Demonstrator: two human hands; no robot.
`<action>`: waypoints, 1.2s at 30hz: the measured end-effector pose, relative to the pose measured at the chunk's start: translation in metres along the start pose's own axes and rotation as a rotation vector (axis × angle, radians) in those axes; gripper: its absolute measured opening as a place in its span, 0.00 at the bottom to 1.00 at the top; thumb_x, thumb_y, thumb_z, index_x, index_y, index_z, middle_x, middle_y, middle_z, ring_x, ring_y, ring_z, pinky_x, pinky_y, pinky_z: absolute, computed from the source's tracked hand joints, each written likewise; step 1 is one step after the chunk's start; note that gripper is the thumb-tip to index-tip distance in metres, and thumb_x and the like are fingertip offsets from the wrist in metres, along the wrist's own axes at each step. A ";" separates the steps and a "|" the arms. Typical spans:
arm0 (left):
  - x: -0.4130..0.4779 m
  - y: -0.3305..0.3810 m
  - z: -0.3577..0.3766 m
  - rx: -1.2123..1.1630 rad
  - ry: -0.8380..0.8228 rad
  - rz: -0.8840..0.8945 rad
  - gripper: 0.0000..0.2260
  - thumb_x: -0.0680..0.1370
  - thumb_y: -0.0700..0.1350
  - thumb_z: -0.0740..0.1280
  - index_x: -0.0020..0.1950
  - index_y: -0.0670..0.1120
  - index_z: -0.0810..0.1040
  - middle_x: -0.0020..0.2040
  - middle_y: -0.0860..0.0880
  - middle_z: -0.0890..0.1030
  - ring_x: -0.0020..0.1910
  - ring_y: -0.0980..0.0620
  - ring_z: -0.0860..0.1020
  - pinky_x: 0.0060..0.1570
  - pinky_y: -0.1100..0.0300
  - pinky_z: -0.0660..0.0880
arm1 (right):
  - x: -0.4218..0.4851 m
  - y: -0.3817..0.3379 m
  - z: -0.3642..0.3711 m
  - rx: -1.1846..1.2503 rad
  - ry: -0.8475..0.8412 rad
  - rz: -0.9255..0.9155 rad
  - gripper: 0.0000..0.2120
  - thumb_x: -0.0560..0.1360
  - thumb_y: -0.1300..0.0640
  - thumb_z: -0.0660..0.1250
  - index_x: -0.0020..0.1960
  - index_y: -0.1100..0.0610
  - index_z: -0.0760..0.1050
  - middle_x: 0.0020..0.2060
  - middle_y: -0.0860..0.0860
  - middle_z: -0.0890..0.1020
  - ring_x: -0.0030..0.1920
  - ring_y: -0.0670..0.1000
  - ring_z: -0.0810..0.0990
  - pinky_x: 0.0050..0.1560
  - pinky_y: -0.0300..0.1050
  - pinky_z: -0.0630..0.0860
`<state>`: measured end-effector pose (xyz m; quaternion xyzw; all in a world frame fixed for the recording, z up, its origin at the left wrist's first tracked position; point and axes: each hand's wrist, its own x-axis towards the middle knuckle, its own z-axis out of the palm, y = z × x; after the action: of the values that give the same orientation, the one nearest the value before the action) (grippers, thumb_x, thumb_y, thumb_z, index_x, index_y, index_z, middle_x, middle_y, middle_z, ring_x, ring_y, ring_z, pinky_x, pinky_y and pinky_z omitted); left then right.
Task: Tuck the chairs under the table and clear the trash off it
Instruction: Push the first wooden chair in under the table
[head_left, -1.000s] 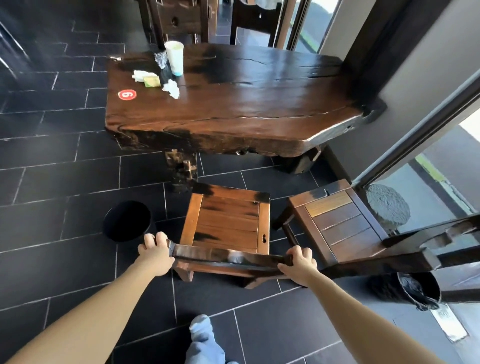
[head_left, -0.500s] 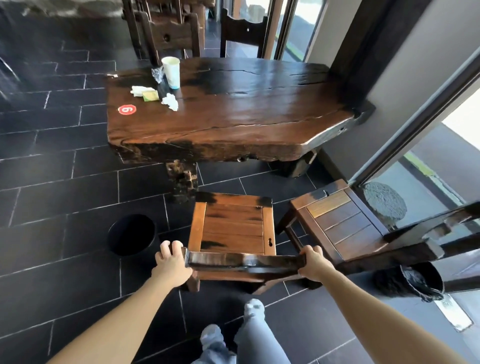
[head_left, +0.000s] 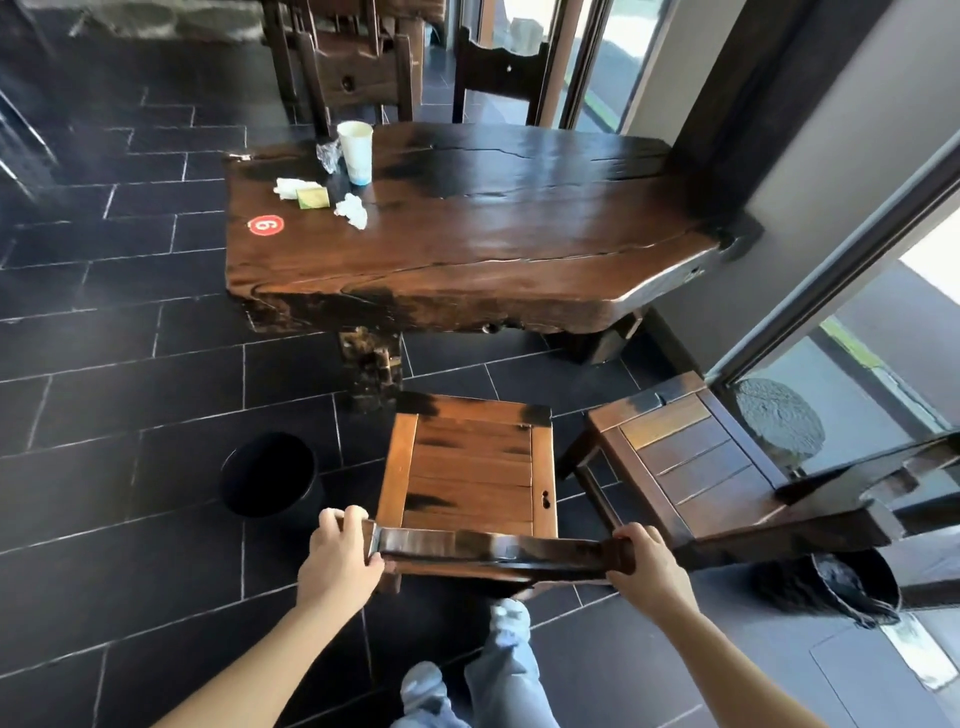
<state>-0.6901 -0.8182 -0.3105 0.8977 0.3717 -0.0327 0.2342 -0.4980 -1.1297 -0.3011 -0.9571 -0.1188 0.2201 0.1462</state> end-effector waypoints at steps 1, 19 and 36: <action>0.001 -0.001 0.002 0.001 0.021 0.018 0.19 0.71 0.46 0.71 0.59 0.48 0.67 0.57 0.47 0.66 0.55 0.46 0.72 0.38 0.57 0.75 | 0.001 -0.002 -0.001 0.014 0.008 0.006 0.21 0.67 0.57 0.73 0.57 0.48 0.71 0.53 0.46 0.73 0.50 0.52 0.77 0.47 0.48 0.77; 0.064 0.042 0.002 0.085 0.016 0.148 0.28 0.61 0.44 0.79 0.55 0.39 0.69 0.53 0.40 0.70 0.50 0.38 0.72 0.48 0.48 0.75 | 0.071 -0.027 -0.046 0.015 -0.012 0.080 0.21 0.71 0.61 0.71 0.64 0.54 0.73 0.60 0.54 0.74 0.59 0.55 0.74 0.50 0.43 0.73; 0.082 0.040 0.013 0.237 0.025 0.061 0.24 0.54 0.42 0.78 0.45 0.44 0.71 0.42 0.46 0.73 0.39 0.46 0.76 0.33 0.53 0.76 | 0.105 -0.048 -0.018 0.018 0.284 0.313 0.13 0.79 0.54 0.56 0.60 0.54 0.73 0.60 0.57 0.75 0.61 0.60 0.71 0.58 0.55 0.72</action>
<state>-0.6019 -0.7946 -0.3250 0.9304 0.3406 -0.0580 0.1227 -0.4057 -1.0590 -0.3101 -0.9840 0.0552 0.1038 0.1338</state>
